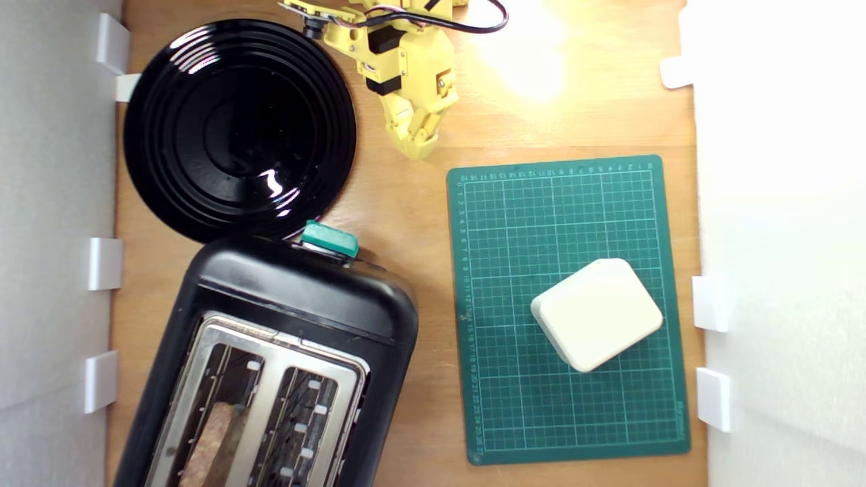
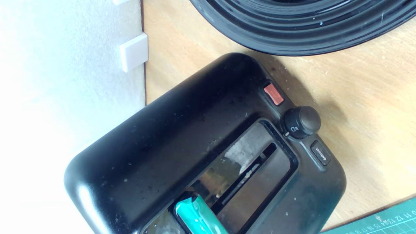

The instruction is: Start toaster

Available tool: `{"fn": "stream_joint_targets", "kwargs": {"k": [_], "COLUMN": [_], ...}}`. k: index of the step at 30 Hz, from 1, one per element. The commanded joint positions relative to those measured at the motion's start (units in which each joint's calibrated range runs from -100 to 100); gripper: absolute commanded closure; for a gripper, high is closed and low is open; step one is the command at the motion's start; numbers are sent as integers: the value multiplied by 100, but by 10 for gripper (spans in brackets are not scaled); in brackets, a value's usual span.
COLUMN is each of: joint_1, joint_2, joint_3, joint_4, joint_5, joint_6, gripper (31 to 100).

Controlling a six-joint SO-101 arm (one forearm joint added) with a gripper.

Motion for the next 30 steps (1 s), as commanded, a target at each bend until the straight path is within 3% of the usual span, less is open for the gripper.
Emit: {"fn": "stream_joint_targets", "kwargs": {"k": [1,18,21,24,27,30], "joint_1": [-3,76,76,76,132,386], "joint_2": [-33,-33,-25,-8,325,1274], "joint_3": [20,20,-25,-371,-871,-1843], "joint_4": [41,41,219,463,463,360], "joint_5": [101,101,101,93,93,101], "joint_6": [-14,17,22,22,59,484], "gripper": [988,989,984,989,989,989]}}
